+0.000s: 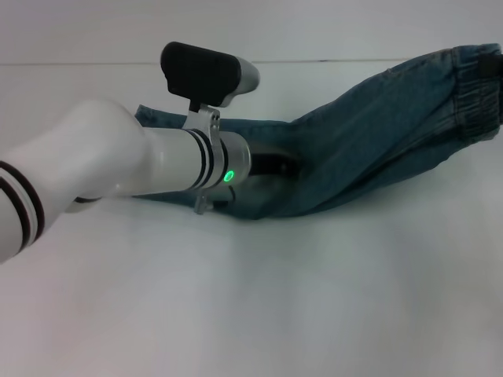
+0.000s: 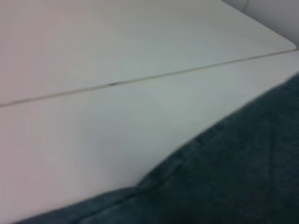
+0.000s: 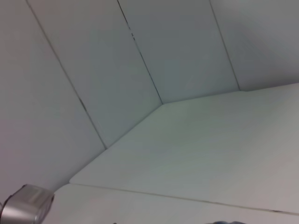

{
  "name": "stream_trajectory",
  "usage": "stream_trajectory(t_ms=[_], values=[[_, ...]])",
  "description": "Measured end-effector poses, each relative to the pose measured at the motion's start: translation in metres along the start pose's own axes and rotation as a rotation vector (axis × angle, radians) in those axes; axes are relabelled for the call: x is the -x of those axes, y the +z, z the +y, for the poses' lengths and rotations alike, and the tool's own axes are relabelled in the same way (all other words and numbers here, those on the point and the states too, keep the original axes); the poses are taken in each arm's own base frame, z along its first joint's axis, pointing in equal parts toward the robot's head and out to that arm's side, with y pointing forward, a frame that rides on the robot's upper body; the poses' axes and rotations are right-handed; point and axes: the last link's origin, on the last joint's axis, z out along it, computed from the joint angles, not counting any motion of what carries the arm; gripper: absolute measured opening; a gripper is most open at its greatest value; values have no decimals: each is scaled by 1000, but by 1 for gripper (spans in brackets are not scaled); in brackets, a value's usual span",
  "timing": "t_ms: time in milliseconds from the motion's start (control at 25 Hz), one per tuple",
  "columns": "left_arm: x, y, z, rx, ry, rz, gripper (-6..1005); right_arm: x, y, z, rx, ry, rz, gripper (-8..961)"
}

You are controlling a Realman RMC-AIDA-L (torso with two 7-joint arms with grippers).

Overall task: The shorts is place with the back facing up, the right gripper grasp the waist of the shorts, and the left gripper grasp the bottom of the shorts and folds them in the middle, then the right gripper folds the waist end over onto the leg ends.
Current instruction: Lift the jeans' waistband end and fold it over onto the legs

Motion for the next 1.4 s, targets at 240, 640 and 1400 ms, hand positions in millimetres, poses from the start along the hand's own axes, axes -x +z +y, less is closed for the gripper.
stream_trajectory(t_ms=[240, 640, 1400], values=[[3, 1, 14, 57, -7, -17, 47, 7, 2, 3, 4, -15, 5, 66], [9, 0, 39, 166, -32, -50, 48, 13, 4, 6, 8, -31, 9, 69], [25, -9, 65, 363, -96, -108, 70, 27, 17, 16, 44, -74, 26, 75]])
